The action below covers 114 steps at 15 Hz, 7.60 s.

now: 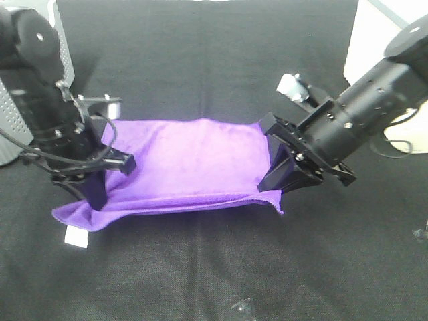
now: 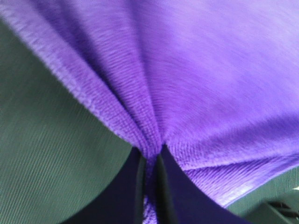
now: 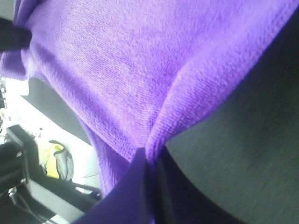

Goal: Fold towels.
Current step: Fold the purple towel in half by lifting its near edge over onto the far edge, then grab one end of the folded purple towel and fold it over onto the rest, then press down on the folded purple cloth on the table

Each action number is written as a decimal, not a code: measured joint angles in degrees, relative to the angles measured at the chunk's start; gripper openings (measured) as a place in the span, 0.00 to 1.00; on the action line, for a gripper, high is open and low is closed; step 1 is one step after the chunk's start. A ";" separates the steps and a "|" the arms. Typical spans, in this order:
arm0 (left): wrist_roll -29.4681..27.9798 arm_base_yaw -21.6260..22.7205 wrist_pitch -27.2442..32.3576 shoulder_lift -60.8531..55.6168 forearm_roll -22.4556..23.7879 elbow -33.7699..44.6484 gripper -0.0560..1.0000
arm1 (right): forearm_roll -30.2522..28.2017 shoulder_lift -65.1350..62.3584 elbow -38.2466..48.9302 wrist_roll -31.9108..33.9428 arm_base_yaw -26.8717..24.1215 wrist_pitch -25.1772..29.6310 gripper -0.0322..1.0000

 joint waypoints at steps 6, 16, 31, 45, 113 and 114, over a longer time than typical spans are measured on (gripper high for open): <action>-6.47 1.43 -8.37 -1.38 2.06 -0.11 0.07 | -1.49 0.23 -2.86 0.40 0.23 -4.98 0.03; -3.61 2.81 -16.04 12.43 4.76 -20.68 0.07 | -12.38 20.51 -33.80 8.94 -2.23 -6.07 0.03; -3.61 7.79 -13.75 19.71 7.73 -27.39 0.63 | -13.98 26.41 -38.16 10.14 -2.46 -7.73 0.42; 11.75 16.39 6.93 23.78 -8.31 -38.67 0.70 | -17.82 17.25 -38.27 10.71 -2.52 13.24 0.70; 1.60 0.69 13.41 36.38 -2.18 -85.26 0.71 | -24.12 -1.66 -38.27 10.08 -2.52 16.62 0.70; -0.86 1.43 13.41 35.07 4.58 -83.54 0.71 | -22.52 -0.23 -38.27 7.51 -2.52 16.67 0.70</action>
